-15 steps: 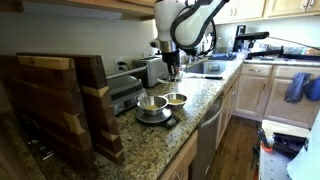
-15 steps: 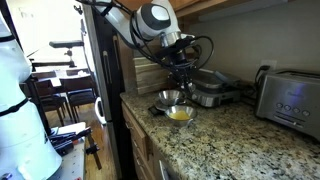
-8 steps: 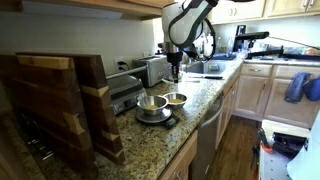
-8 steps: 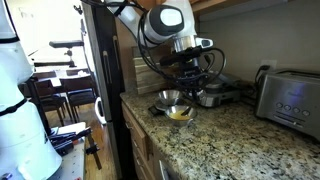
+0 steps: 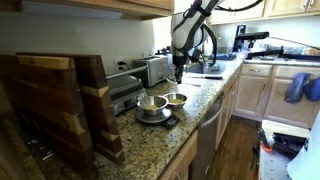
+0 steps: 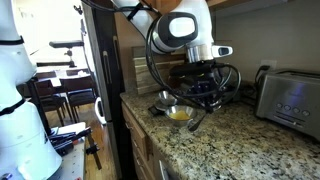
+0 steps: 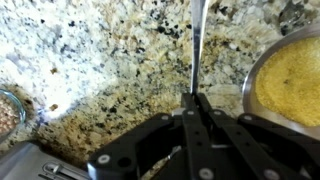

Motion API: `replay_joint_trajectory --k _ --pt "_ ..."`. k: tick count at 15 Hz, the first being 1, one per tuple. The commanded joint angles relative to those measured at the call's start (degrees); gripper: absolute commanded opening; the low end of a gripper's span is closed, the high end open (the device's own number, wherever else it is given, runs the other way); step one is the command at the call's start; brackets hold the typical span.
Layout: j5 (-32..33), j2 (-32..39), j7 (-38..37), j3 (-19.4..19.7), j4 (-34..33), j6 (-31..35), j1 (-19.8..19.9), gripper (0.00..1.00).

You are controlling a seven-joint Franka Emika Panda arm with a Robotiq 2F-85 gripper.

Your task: Use the spoon to transfer some powder from the silver bowl to the other bowl on the scale

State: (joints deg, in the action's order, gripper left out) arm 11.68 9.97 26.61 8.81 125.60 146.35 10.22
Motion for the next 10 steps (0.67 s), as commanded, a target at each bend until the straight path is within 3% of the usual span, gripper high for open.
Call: replay_joint_trajectory --k 1,10 --pt "-2.65 3.08 0.92 0.08 -1.40 3.20 2.44 0.04" --pt "-7.24 10.09 1.03 -0.98 -5.06 5.90 6.99 0.03"
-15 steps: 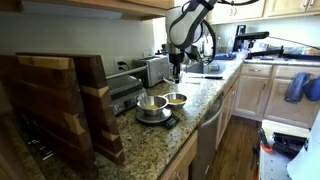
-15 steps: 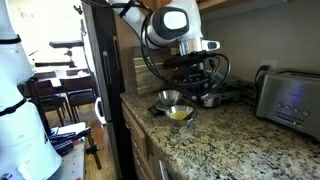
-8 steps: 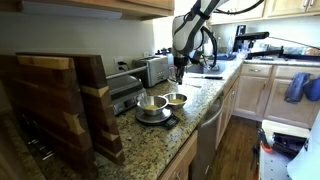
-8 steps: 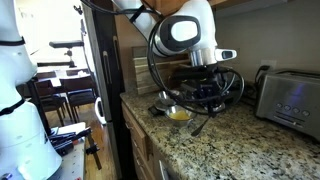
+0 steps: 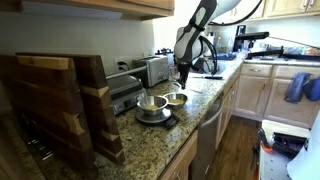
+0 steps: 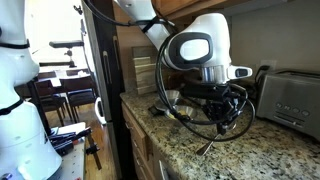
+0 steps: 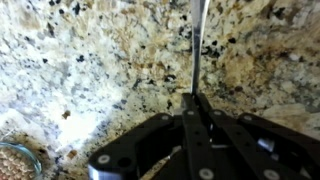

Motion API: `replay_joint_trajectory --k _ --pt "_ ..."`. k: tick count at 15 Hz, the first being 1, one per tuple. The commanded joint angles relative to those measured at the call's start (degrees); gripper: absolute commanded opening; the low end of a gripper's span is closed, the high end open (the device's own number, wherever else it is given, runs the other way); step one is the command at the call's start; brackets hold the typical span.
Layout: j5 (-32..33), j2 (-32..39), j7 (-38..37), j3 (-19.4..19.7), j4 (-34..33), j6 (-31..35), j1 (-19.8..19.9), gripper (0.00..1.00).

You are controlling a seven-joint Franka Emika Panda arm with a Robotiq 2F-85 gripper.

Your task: Use the spoon to transfer some powder from the silver bowl to the other bowl on the scale

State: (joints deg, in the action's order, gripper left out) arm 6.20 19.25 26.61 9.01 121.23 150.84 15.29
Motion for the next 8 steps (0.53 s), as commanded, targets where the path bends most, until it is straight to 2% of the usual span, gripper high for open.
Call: replay_joint_trajectory --k 1,8 --pt "-1.85 1.25 0.91 -1.20 -1.00 1.50 2.10 0.03" --pt "-3.39 3.67 0.63 -1.84 -2.88 0.64 3.14 0.03"
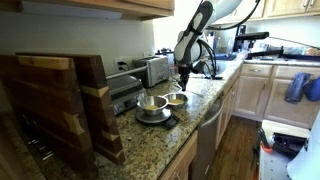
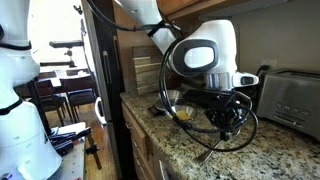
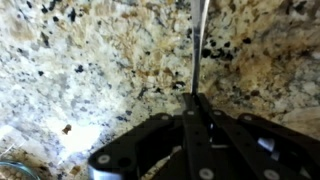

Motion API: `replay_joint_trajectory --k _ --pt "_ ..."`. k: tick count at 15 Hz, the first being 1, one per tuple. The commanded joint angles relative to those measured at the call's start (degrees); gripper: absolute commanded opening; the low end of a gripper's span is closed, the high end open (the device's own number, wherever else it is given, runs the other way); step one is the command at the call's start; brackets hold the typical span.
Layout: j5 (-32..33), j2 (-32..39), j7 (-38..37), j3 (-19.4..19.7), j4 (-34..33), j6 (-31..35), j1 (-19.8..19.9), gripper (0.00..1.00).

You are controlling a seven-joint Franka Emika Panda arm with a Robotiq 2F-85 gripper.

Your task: Use the spoon to transfer some powder from the silver bowl to the other bowl on the scale

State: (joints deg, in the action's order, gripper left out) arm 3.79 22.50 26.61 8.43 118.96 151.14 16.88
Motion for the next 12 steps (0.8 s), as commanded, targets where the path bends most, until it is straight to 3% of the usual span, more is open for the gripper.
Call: replay_joint_trajectory --k 1,3,4,6,12 --pt "-0.57 0.57 0.27 -1.08 -0.75 0.27 1.38 0.03" --pt "-0.48 0.49 0.41 -1.11 -0.90 -0.31 1.48 0.06" --pt "-0.48 0.12 0.38 -1.10 -0.71 -0.39 1.46 0.31" --pt "0.15 -0.85 0.17 -0.84 -0.16 -0.74 1.06 0.38" --pt "0.25 -4.76 -0.30 -1.08 1.61 -3.45 0.25 0.77"
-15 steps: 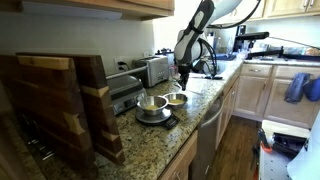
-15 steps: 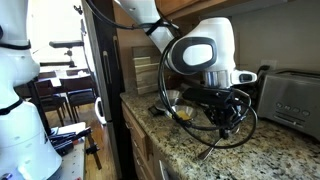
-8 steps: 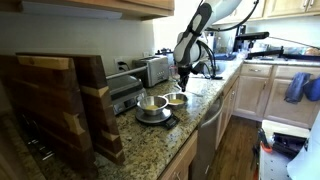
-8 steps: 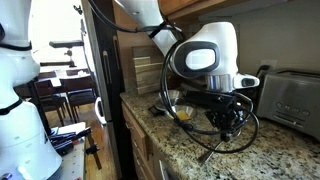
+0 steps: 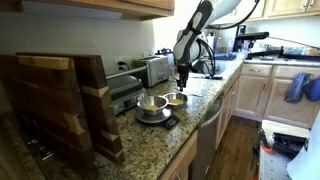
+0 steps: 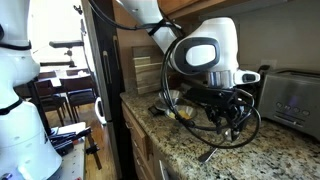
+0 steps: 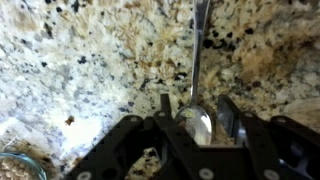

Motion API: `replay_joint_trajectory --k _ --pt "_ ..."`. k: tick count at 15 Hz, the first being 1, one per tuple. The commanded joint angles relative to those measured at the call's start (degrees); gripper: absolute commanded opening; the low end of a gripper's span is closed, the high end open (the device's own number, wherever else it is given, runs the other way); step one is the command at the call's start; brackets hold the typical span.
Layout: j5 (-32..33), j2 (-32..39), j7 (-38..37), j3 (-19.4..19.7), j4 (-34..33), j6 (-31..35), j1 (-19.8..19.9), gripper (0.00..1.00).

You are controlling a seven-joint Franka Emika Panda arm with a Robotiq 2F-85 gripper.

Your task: Use the spoon to transfer some powder from the silver bowl to the other bowl on the scale

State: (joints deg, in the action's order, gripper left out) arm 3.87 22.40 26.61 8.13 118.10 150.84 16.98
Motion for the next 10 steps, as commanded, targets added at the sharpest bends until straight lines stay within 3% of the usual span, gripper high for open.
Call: replay_joint_trajectory --k 1,4,10 --pt "-0.69 -5.77 1.19 -1.66 2.83 -4.44 0.53 0.83" --pt "-2.31 -9.38 2.89 -3.01 3.43 -10.53 0.34 1.00" --pt "-4.87 -17.14 3.38 -2.90 4.41 -18.40 -1.43 1.00"
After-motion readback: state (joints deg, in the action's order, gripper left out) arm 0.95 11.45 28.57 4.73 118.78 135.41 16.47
